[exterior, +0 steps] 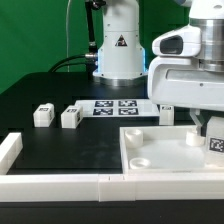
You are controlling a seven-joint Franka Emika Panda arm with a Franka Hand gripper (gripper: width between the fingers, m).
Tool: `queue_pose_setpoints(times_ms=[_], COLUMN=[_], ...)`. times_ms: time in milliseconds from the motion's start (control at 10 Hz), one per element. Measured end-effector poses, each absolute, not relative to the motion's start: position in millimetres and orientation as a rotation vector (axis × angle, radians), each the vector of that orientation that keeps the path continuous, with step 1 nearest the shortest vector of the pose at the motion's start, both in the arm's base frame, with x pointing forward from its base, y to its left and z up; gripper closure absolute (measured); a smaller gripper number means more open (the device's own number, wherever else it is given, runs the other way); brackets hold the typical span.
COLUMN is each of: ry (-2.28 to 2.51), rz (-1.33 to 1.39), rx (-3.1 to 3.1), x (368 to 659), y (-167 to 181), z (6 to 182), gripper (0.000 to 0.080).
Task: Assemble one leg
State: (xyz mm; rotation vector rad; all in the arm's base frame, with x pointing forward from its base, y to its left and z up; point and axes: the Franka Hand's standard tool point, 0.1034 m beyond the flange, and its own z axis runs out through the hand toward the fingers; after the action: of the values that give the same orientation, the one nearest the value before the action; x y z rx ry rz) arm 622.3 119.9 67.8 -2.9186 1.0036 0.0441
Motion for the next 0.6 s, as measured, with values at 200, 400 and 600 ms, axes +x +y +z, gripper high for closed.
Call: queue_pose_setpoints(times_ms=[200, 400, 600], ry=[1.192, 1.402, 1.385], rz=[0.048, 0.055, 0.054], rx=[-2.846, -2.749, -2.758], x=[622.7, 622.6, 622.5], y=[120.0, 121.0, 120.9], z=[68.0, 67.9, 67.9], gripper=[0.0508, 0.0508, 0.0508])
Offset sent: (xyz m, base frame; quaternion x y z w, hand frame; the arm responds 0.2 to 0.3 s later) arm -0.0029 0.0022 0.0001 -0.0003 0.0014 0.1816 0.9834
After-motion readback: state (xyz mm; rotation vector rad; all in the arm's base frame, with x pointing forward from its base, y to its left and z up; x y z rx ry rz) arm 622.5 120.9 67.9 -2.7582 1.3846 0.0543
